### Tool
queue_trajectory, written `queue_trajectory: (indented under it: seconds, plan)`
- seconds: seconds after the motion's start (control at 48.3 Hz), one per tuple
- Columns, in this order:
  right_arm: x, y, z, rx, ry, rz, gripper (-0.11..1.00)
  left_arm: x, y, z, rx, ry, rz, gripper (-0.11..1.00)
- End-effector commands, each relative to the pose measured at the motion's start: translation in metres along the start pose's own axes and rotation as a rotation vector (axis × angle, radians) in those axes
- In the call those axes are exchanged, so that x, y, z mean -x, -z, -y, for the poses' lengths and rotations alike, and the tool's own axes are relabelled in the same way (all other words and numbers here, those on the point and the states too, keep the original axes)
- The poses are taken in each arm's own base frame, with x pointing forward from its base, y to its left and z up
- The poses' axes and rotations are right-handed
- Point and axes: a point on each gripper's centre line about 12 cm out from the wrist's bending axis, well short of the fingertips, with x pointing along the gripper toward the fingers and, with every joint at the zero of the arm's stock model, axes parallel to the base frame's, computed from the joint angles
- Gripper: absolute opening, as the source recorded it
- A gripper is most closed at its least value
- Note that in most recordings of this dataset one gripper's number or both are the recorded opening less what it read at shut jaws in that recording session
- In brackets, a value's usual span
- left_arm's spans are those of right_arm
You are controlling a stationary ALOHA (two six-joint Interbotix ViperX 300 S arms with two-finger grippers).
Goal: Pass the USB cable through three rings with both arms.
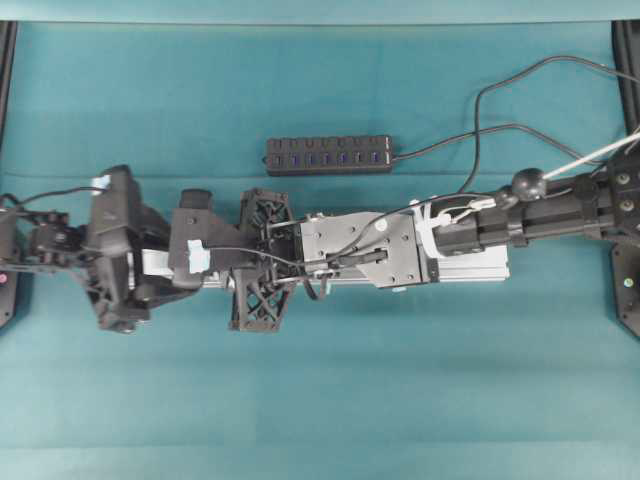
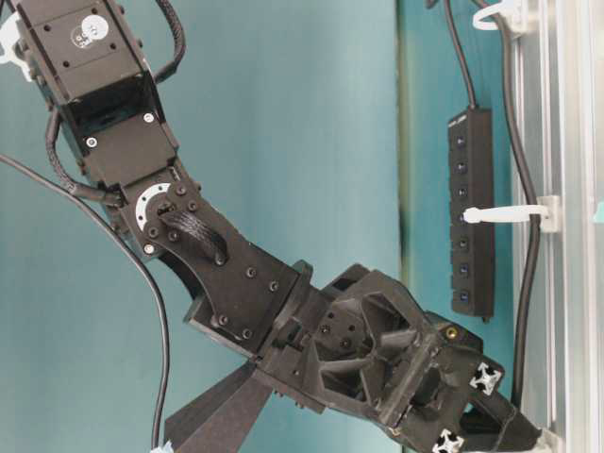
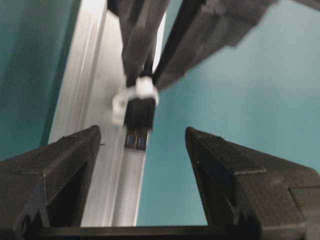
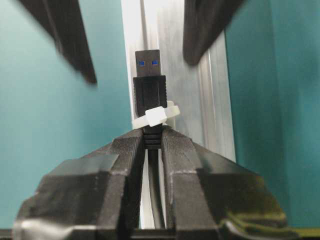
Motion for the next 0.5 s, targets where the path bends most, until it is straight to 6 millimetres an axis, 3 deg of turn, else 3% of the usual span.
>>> queue_trajectory:
  seconds: [0.0,0.248,0.476]
  plan:
    - [0.0063,-0.0066,-0.0049,0.002,-0.009,0.024,-0.07,-0.0051,-0.0061,0.0017,-0.004,0.005,0.013,0.74]
    - [0.0061,-0.0064,-0.0058,0.001,-0.01,0.026,-0.07,-0.007,0.0009,-0.0001,-0.003,-0.001,-0.008,0.65]
    - [0.0058,-0.0064,-0.0074,0.005,-0.012,0.026,-0.07,-0.0081,-0.0065,0.002,-0.004,0.012,0.044,0.46]
